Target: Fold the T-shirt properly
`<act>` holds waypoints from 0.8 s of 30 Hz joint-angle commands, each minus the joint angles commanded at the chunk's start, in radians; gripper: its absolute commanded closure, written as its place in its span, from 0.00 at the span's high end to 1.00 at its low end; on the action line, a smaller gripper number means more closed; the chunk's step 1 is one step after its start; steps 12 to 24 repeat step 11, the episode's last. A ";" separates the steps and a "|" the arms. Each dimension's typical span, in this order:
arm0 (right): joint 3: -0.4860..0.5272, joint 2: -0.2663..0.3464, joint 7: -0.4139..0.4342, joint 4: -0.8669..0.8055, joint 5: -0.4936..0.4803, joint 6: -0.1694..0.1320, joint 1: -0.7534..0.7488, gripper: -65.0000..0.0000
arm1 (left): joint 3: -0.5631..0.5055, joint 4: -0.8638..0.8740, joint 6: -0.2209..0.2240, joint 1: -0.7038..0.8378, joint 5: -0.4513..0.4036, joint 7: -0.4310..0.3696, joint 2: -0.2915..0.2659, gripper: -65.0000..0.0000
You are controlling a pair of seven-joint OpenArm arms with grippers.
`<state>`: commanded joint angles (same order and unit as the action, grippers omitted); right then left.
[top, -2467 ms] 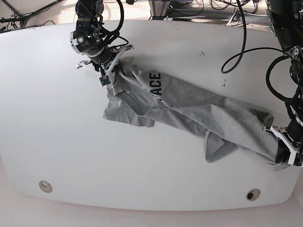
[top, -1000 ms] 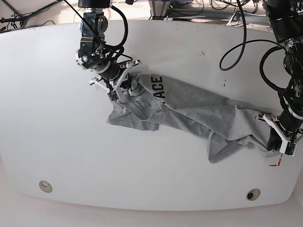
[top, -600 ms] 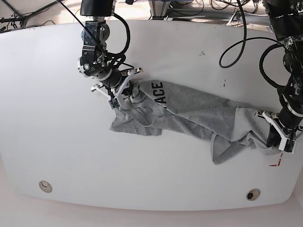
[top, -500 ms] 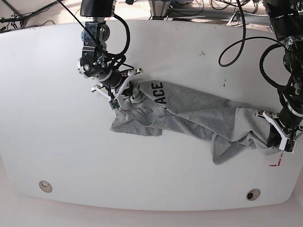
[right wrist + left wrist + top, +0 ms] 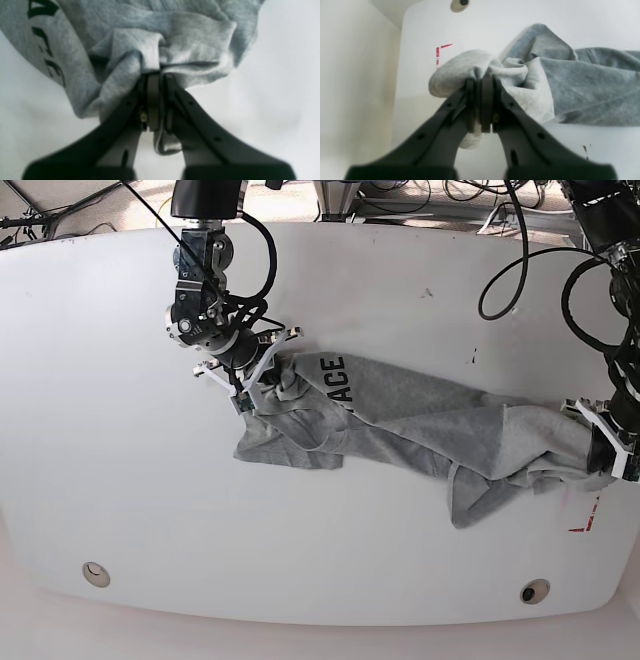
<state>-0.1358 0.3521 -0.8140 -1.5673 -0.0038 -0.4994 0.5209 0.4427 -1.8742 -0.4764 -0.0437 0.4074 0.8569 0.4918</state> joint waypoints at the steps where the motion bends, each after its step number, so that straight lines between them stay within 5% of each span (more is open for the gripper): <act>1: 0.000 -0.005 0.000 0.000 0.000 0.000 -0.002 0.04 | 0.000 0.002 -0.005 0.002 0.000 0.000 0.000 0.04; 24: -0.002 -0.035 0.000 -0.014 0.002 0.000 -0.037 0.04 | -0.002 0.002 -0.006 0.021 0.002 0.000 -0.002 0.04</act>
